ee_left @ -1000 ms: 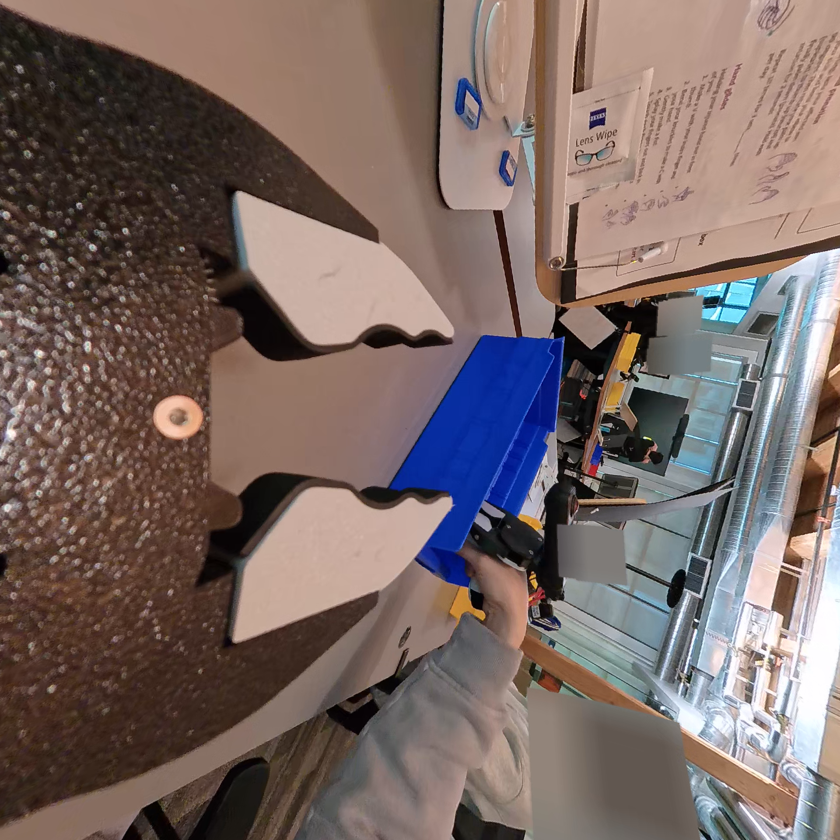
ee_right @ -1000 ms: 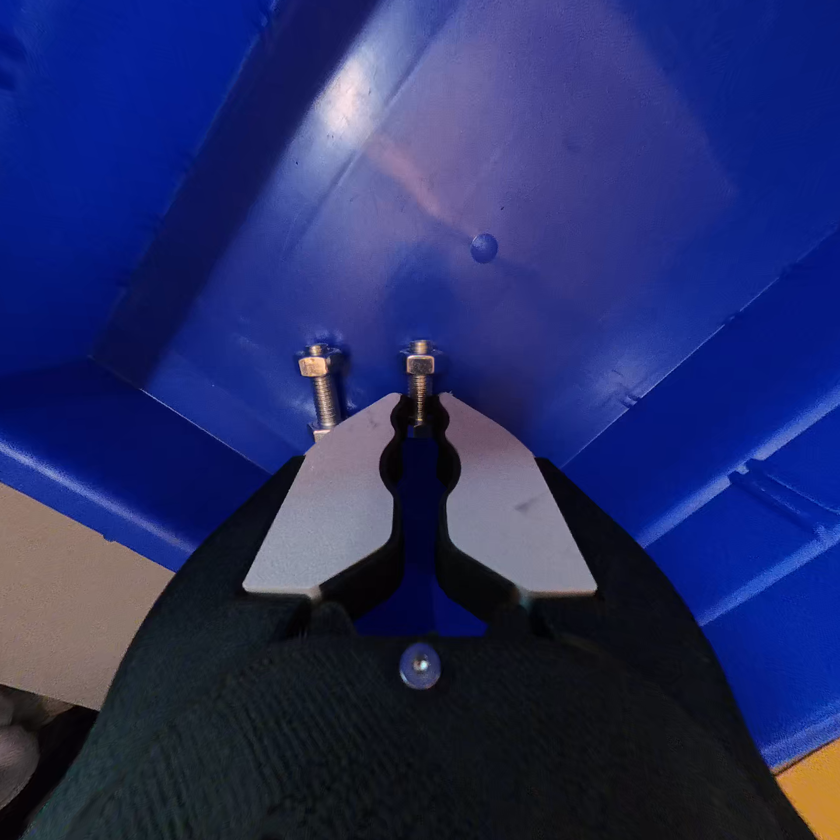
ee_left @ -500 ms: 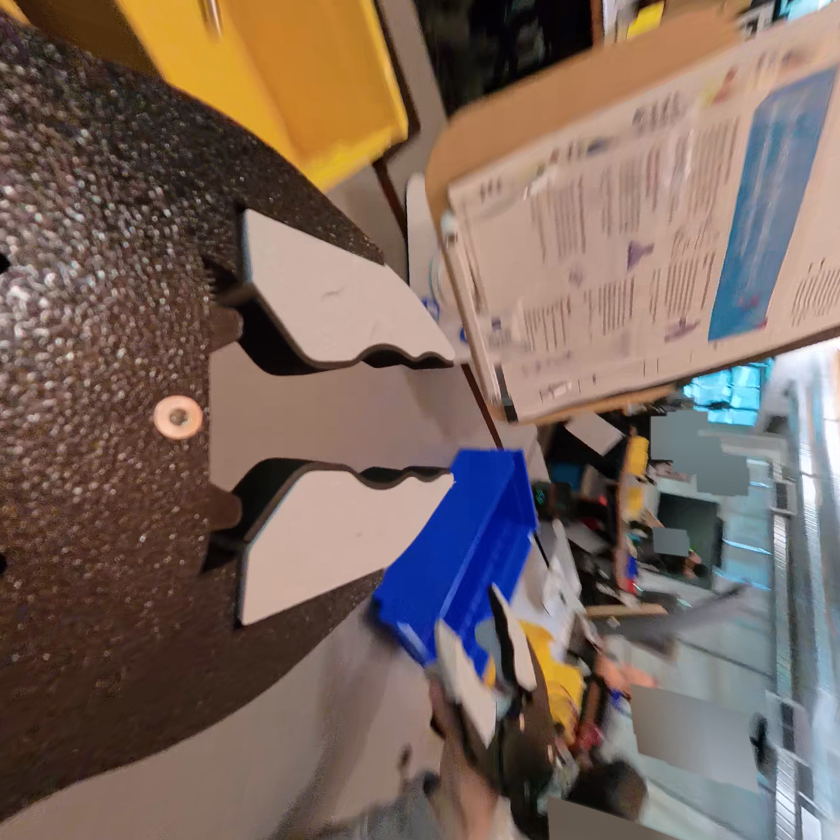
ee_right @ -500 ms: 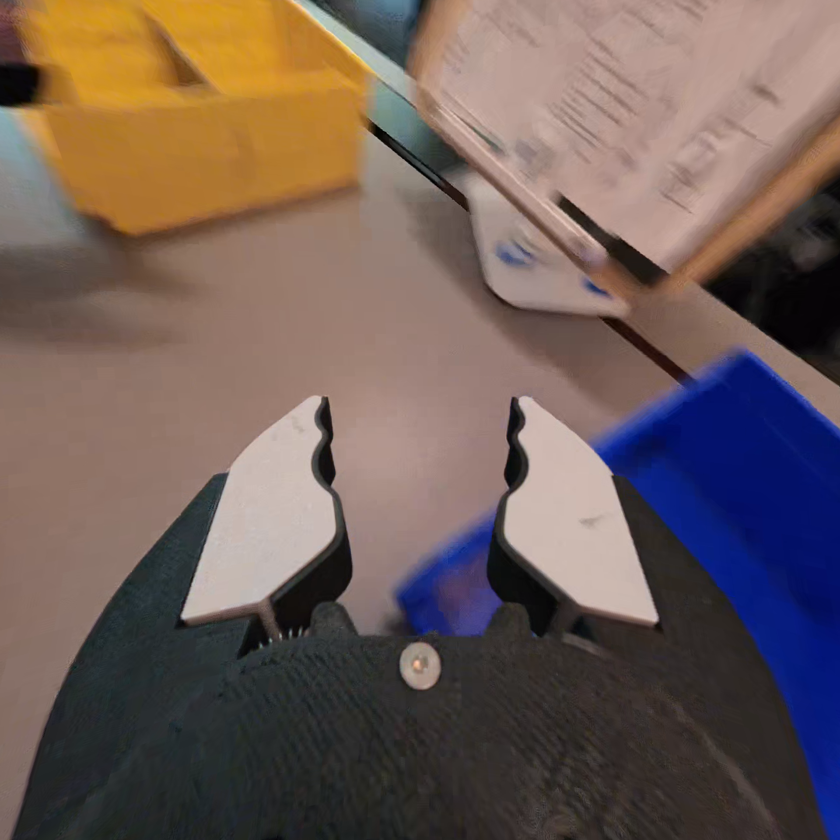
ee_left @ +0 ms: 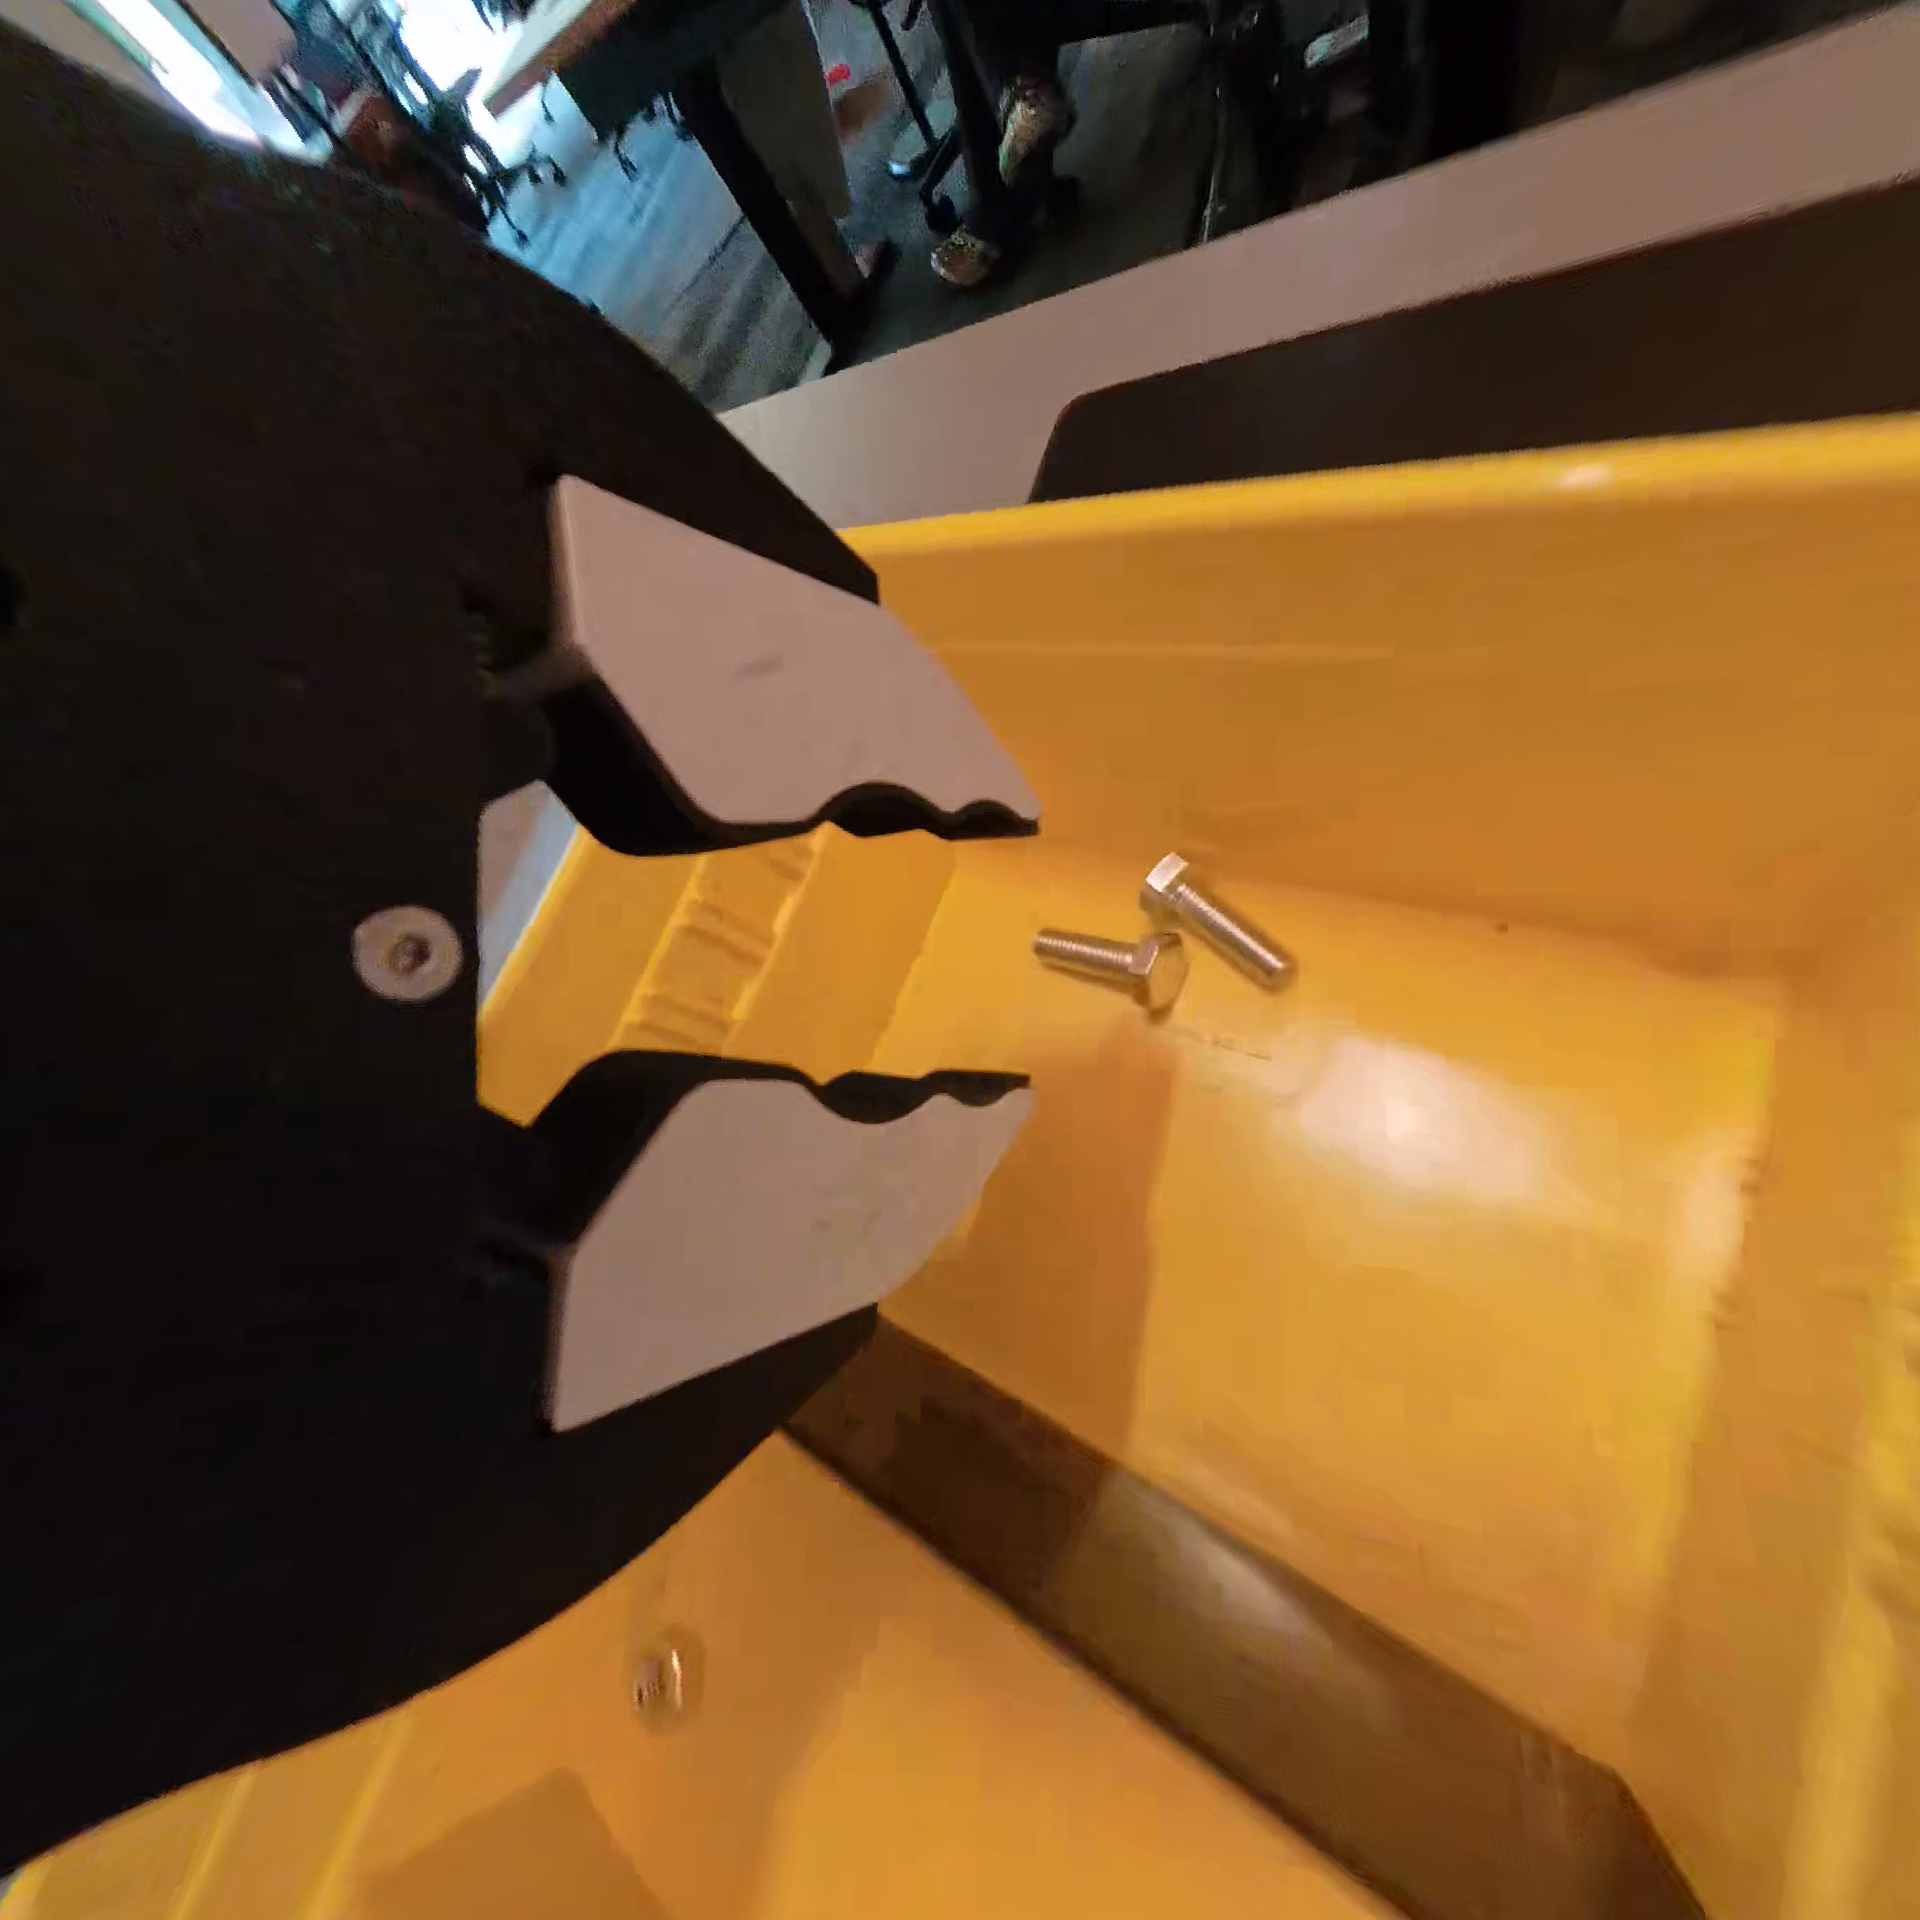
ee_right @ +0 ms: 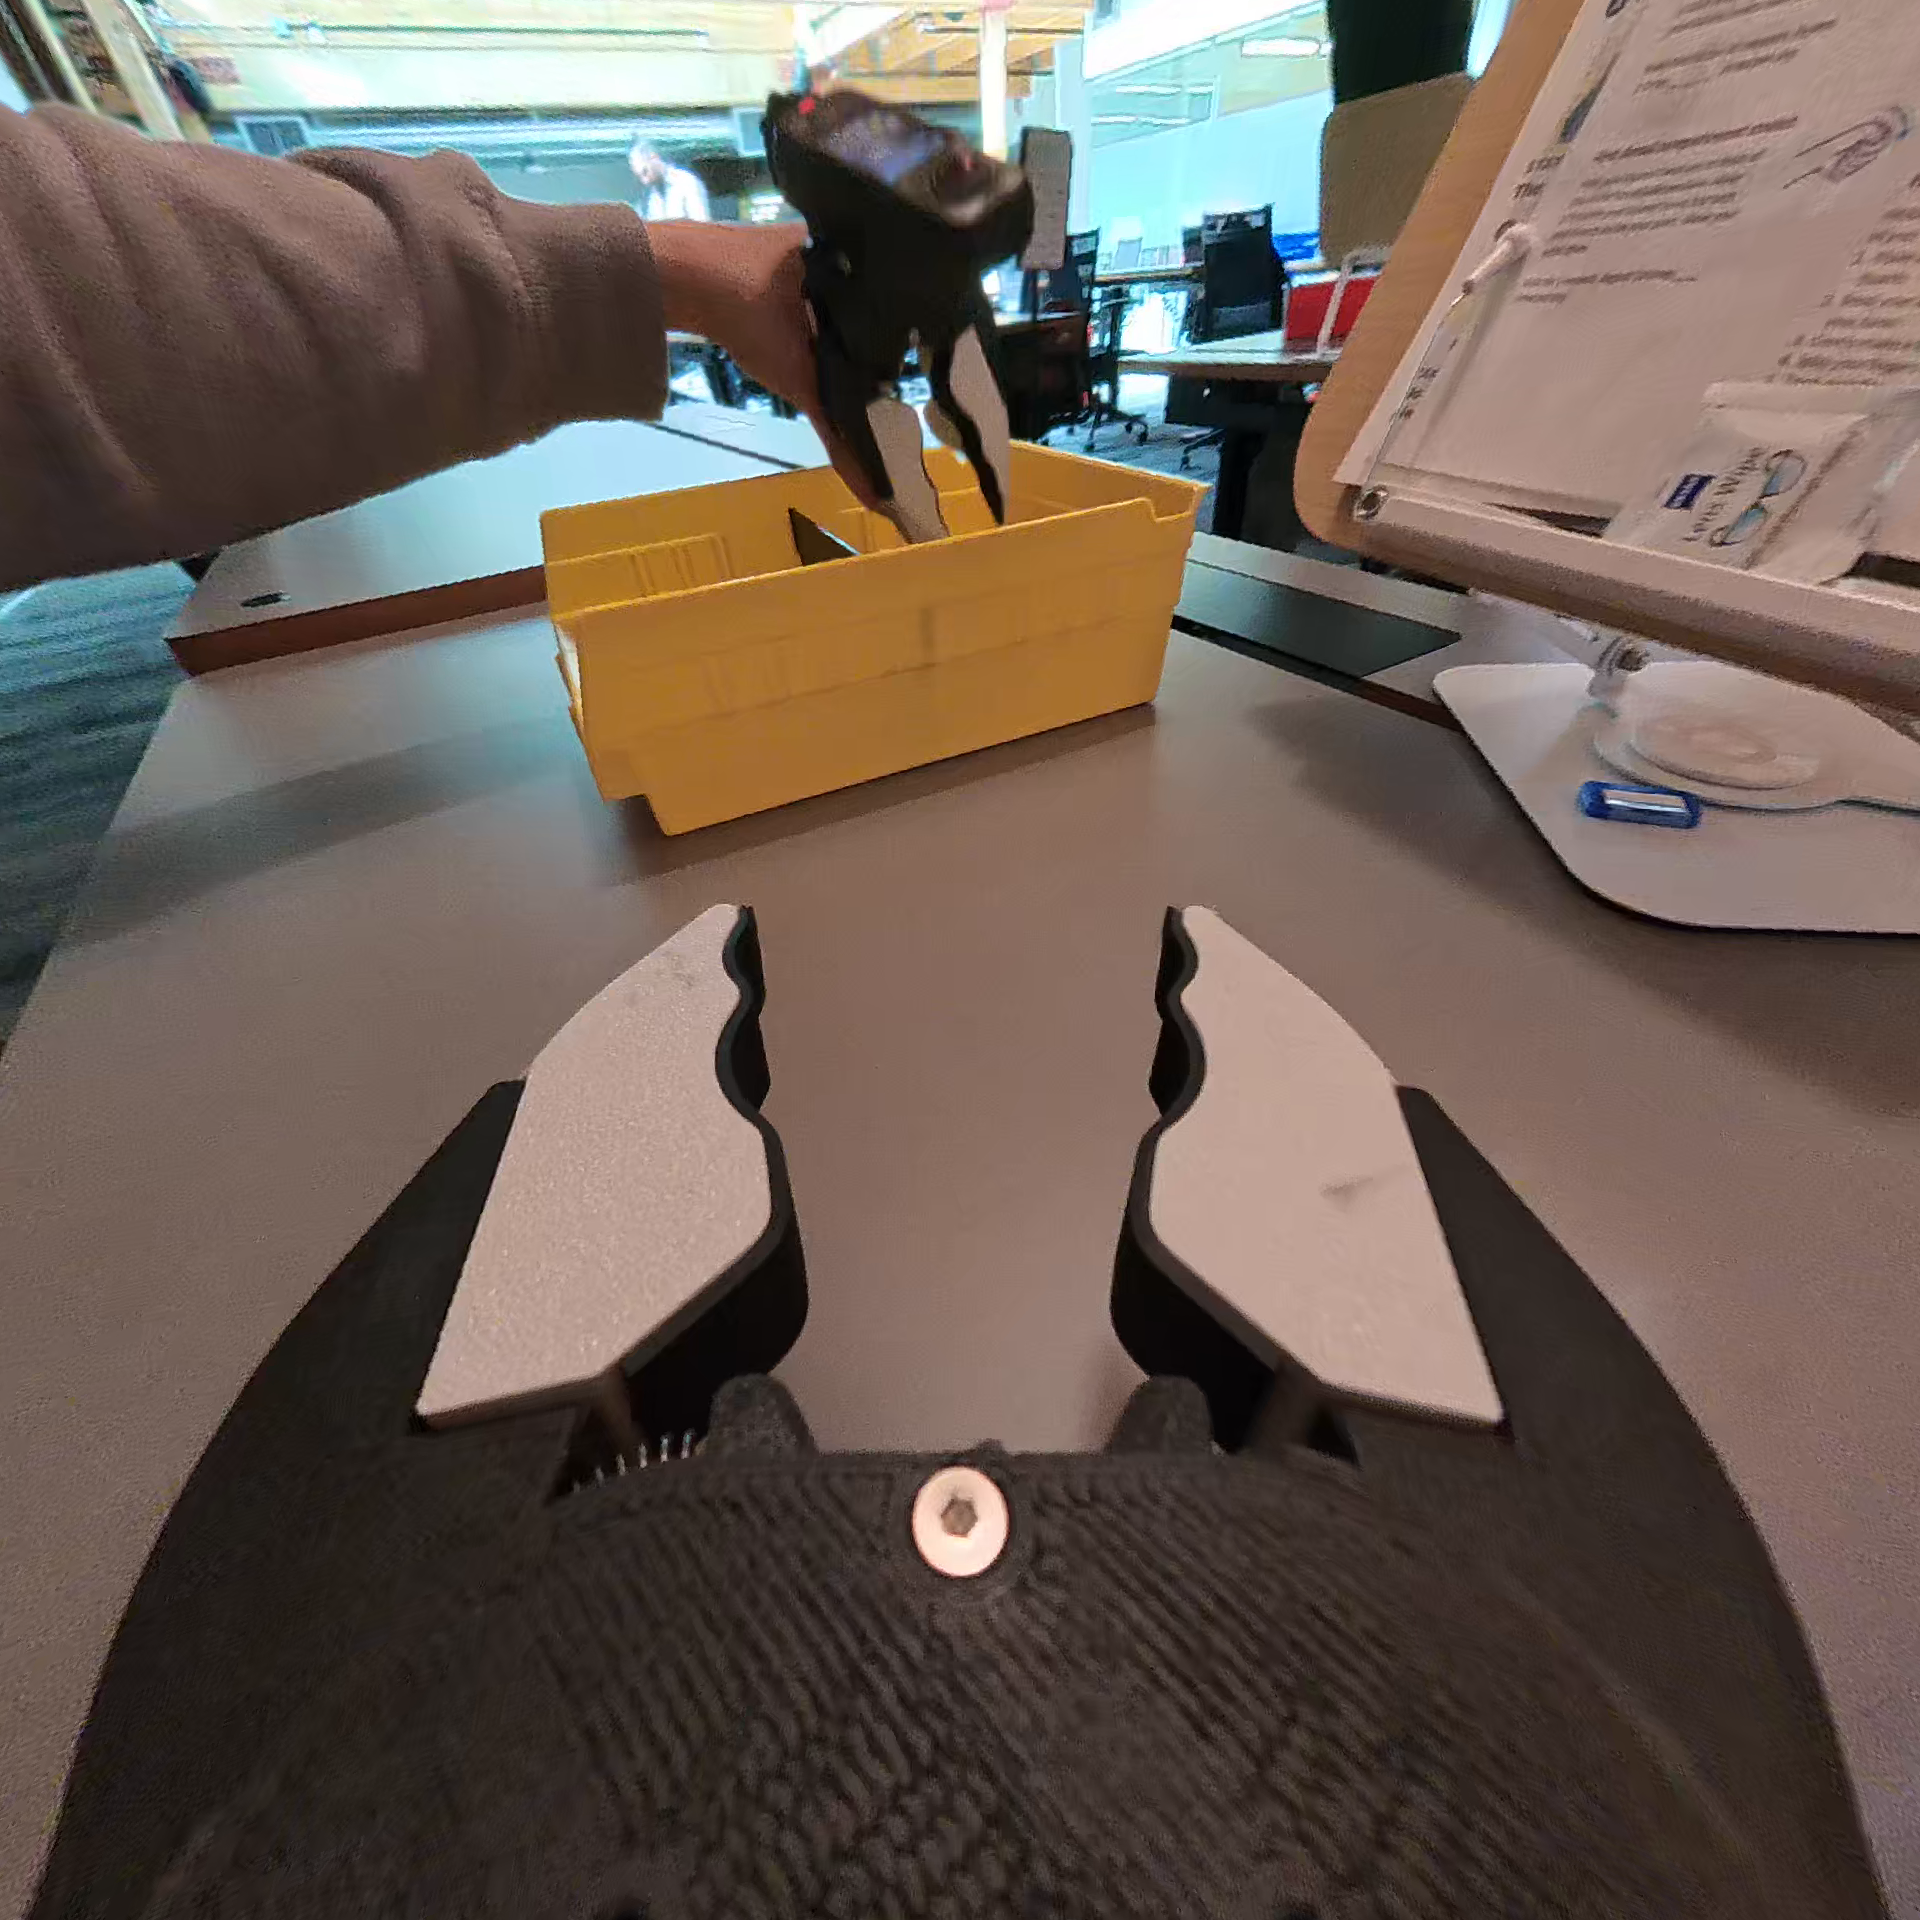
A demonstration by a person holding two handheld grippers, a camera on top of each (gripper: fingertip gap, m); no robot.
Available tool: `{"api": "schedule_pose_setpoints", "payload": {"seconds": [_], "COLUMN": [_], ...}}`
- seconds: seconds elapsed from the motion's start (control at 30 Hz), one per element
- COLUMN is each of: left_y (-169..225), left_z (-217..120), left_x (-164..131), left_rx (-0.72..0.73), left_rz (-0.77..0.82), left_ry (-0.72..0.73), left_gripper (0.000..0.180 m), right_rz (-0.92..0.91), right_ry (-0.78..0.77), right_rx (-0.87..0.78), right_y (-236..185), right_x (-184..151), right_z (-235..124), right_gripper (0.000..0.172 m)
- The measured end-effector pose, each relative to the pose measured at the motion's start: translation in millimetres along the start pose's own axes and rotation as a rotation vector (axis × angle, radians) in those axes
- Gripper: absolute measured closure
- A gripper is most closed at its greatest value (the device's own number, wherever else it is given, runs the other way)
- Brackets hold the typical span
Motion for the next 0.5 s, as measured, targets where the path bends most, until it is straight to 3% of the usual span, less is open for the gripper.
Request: {"api": "schedule_pose_setpoints", "payload": {"seconds": [0.03,0.23,0.5], "left_y": [-1.5,-8.7,-9.2], "left_z": [8.8,44.4,60.8], "left_x": [-0.6,-10.5,-10.8], "left_rx": [-0.031,-0.121,-0.182], "left_rz": [0.018,0.069,0.012], "left_ry": [-0.020,-0.193,-0.132], "left_gripper": [0.142,0.146,0.171], "right_rz": [-0.008,0.042,0.030], "right_ry": [0.007,0.021,-0.004], "right_rx": [-0.013,-0.037,-0.016], "right_y": [1.7,11.5,8.5], "right_x": [0.0,-2.0,-4.7], "right_z": [-2.2,-9.0,-8.4], "right_gripper": [0.099,0.099,0.102]}}
Point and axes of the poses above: each gripper's, where its closed fingertips meet, z out along the fingers, x out of its top, y = z × x across the jaws, the point moved 9 cm from there along -z, back along the fingers, and after that the axes turned 11 degrees about y, right-handed, at the moved point
